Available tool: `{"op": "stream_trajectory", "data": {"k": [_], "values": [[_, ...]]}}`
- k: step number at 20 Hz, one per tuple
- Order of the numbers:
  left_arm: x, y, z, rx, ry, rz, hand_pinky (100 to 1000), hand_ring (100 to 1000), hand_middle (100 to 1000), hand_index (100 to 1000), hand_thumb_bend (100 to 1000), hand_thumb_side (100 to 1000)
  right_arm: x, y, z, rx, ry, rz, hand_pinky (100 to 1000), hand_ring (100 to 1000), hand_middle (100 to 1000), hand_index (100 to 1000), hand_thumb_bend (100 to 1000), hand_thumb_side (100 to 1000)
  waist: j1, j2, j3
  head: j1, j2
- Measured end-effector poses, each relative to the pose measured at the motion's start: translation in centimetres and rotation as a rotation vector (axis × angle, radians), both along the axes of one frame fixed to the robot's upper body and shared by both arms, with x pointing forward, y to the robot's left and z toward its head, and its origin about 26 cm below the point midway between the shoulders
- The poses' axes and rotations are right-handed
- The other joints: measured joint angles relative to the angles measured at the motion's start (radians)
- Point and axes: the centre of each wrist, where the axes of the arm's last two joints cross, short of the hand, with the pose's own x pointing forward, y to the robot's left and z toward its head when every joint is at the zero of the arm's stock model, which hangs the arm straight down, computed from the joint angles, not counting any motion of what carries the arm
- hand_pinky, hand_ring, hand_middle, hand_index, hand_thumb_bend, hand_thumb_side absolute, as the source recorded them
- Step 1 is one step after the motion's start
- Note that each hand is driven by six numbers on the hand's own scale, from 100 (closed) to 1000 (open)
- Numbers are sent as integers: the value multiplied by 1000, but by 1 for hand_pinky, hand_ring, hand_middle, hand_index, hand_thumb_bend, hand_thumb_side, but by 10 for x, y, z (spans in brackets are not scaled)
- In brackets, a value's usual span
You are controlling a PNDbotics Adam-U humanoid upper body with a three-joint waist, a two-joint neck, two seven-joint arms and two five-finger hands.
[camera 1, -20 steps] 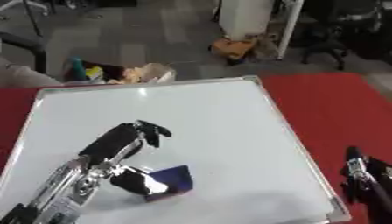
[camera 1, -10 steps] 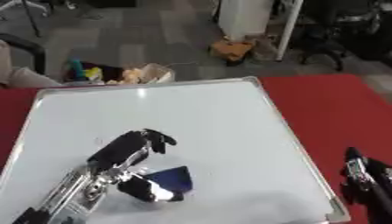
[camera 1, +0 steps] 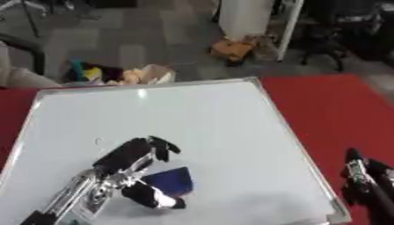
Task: Wipe the whiteboard clean with a brush.
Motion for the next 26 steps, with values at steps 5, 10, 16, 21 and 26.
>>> {"op": "stream_trajectory", "data": {"k": [5,10,16,21,26], "values": [[1,1,-1,17,-5,9,578,635,569,813,785,461,0,0,0,0,0,0,100,100,100,387,100,561,-1,0,0,-1,0],[2,1,-4,37,-9,21,577,629,565,812,747,441,0,0,0,0,0,0,100,100,100,387,100,561,-3,0,0,-3,0],[3,1,-6,43,-6,29,566,612,545,805,667,426,0,0,0,0,0,0,100,100,100,387,100,561,-3,0,0,-4,0],[3,1,-8,40,0,36,561,600,530,796,643,427,0,0,0,0,0,0,100,100,100,387,100,560,-4,0,0,-4,0],[3,1,-8,38,0,40,554,581,510,785,622,414,0,0,0,0,1,1,100,100,100,387,100,560,-5,0,0,-6,0]]}}
